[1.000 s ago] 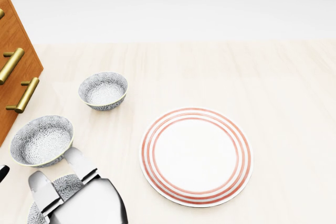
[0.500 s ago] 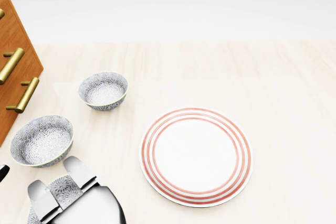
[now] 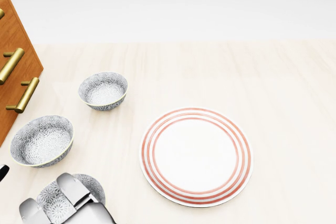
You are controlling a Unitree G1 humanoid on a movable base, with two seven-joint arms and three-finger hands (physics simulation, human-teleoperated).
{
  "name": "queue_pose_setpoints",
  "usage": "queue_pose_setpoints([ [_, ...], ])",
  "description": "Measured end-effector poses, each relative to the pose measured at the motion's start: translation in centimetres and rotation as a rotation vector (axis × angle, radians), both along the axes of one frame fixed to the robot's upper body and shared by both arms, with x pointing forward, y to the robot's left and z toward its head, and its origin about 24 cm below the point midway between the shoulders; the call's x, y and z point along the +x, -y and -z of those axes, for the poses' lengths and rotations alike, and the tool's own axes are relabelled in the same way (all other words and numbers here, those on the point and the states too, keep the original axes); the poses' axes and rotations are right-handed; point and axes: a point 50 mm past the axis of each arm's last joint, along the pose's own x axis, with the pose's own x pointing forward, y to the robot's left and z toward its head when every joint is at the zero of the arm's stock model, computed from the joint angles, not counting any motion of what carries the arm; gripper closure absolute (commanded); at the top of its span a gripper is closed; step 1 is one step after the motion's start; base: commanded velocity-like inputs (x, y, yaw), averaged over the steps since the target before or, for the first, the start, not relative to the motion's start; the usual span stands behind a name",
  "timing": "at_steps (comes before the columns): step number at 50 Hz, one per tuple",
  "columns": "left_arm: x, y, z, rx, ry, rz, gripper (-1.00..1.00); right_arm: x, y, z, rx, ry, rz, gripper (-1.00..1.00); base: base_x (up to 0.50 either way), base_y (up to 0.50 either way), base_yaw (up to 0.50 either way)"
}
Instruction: Put the bowl at the front on the plate.
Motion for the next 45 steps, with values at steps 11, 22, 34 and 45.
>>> queue_pose_setpoints([
  [11, 0.0, 0.0, 0.0, 0.001, 0.000, -0.001, -1.00, -0.5, -0.3, 1.0, 0.014, -0.025, -0.024, -1.00, 0.00, 0.00, 0.00],
  [22, 0.1, 0.0, 0.1, 0.001, -0.001, 0.002, -1.00, -0.6, -0.4, 2.0, 0.017, -0.049, -0.030, -1.00, 0.00, 0.00, 0.00],
  [34, 0.1, 0.0, 0.1, -0.001, 0.001, 0.002, -1.00, -0.8, -0.3, 2.9, 0.000, -0.067, -0.029, -1.00, 0.00, 0.00, 0.00],
  [45, 0.1, -0.1, 0.1, -0.002, 0.000, 0.001, -1.00, -0.8, 0.0, 3.8, -0.020, -0.079, -0.020, -1.00, 0.00, 0.00, 0.00],
])
